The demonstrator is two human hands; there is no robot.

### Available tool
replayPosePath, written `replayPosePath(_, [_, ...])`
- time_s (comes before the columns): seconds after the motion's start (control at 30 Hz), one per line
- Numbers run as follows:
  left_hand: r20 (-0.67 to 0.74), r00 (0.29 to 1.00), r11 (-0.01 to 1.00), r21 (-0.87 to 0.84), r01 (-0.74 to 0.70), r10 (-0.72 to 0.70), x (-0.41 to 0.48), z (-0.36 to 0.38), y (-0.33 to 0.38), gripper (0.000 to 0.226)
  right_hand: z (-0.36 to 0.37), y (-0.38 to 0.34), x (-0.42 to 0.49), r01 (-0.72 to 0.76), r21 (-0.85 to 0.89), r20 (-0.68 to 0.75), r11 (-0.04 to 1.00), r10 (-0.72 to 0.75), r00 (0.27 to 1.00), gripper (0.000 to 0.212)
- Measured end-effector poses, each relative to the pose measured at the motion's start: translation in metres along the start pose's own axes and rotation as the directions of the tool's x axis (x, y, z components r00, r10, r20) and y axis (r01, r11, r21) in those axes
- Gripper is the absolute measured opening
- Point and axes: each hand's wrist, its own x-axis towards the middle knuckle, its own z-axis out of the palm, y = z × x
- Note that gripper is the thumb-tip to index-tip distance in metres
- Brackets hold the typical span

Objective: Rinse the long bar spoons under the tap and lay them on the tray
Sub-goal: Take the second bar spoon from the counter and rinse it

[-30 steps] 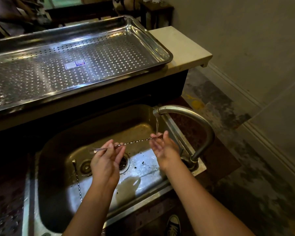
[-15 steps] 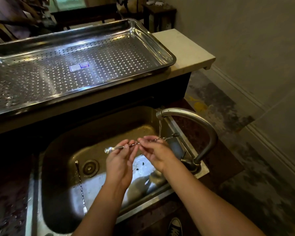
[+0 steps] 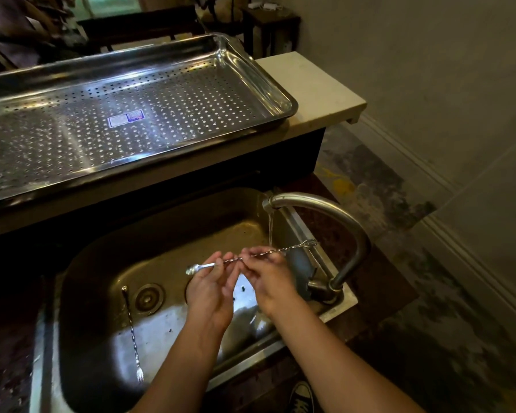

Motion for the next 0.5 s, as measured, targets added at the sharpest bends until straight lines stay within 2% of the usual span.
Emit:
replayPosePath(0.07, [-0.005,1.0,1.0,-0.017,0.007,-0.007,0.002,-0.005,-0.001,0.016,-0.002,-0.008,-0.001,-0.006,-0.03,-0.027,1.0,0.005,1.0,0.012])
replayPosePath(0.13, [-0.027,1.0,0.998,-0.064,0.006,-0.008,0.007,-0.011,0.004,0.015,-0.008,-0.021,0.0,0.006,0.033,-0.065,0.999,-0.004,0.998,0.003])
replayPosePath(0.23, [-0.103,0.995,0.995,-0.097,-0.003,-0.007,0.017,-0.015,0.013,0.016,-0.014,-0.033,-0.001,0.067,0.119,-0.095,0.991,-0.055,0.994,0.014])
replayPosePath(0.3, [-0.15,0.989,0.994,-0.113,-0.009,-0.008,0.023,-0.015,0.018,0.014,-0.013,-0.032,-0.005,0.094,0.101,-0.06,0.99,-0.089,0.994,0.017])
replayPosePath(0.4, [-0.17,0.985,0.991,-0.136,0.01,-0.033,0.03,-0.01,0.019,0.012,-0.011,-0.029,-0.007,0.135,-0.067,-0.04,0.989,-0.138,0.99,0.015])
replayPosePath(0.5, [-0.138,0.985,0.988,-0.13,0.088,-0.106,0.031,-0.002,0.01,0.011,-0.011,-0.036,-0.008,0.185,-0.315,-0.099,0.931,-0.227,0.969,0.016])
